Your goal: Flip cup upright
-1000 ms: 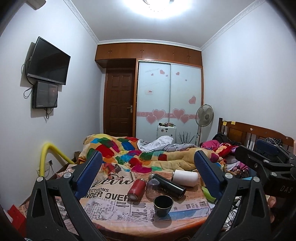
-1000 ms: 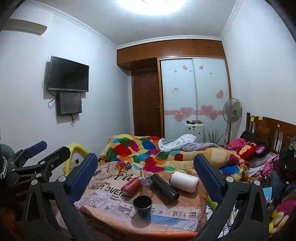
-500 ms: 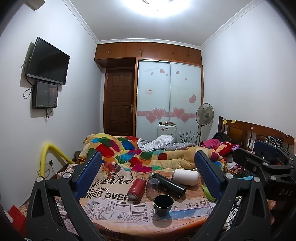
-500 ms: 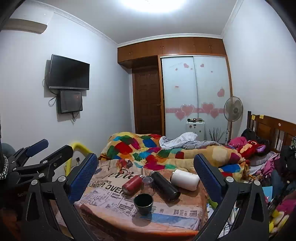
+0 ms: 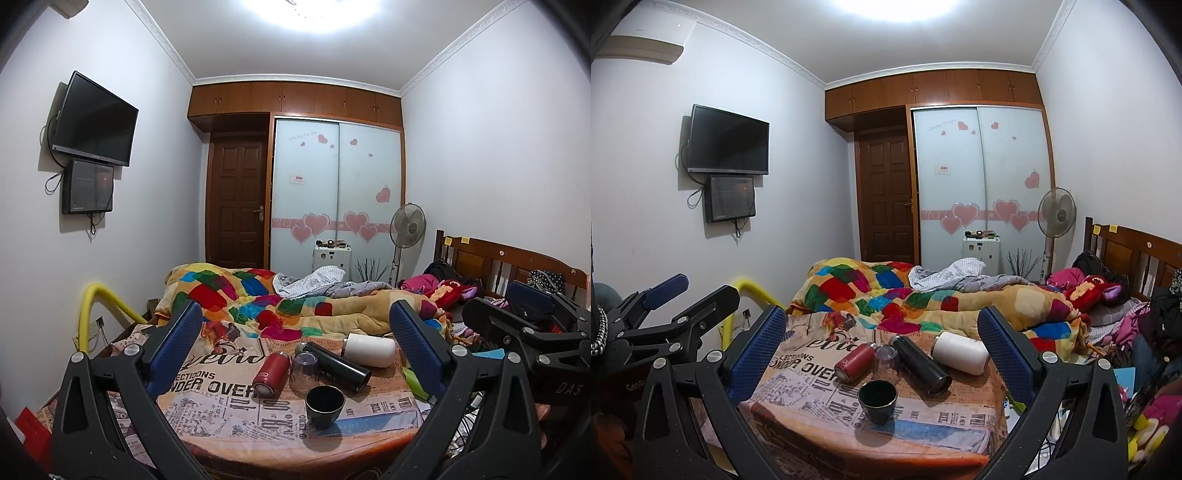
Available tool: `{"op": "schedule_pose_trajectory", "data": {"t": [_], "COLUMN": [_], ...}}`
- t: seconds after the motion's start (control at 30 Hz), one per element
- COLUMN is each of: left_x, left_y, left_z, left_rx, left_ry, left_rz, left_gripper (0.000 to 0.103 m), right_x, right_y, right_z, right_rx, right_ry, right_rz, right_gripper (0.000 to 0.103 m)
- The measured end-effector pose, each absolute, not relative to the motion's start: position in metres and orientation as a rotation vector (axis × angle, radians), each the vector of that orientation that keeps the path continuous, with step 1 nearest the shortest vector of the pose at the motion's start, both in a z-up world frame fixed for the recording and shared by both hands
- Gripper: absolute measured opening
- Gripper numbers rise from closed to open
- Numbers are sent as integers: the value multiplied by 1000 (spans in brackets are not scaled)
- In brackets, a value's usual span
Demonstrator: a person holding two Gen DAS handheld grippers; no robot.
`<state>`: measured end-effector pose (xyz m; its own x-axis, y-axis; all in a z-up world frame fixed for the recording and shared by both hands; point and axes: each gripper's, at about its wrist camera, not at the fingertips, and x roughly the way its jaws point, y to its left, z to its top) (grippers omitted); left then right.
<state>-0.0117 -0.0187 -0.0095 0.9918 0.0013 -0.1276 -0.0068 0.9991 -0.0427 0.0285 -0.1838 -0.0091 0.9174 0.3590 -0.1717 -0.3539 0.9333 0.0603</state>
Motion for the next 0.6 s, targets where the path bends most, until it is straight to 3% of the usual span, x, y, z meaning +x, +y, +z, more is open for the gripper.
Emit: {"op": "schedule_pose_trajectory", "data": {"t": [0.6], "left_x": [-9], "left_y": [-19], "left_z": [-14], "left_rx": [-42], "left_ry": [137], "left_rz": [-3], "left_gripper": [102], "right_x": [30], "right_y": [-188], "right_z": [-10], "right_rx": [28], "right_ry": [189], "right_rz": [363], "right_gripper": [103]}}
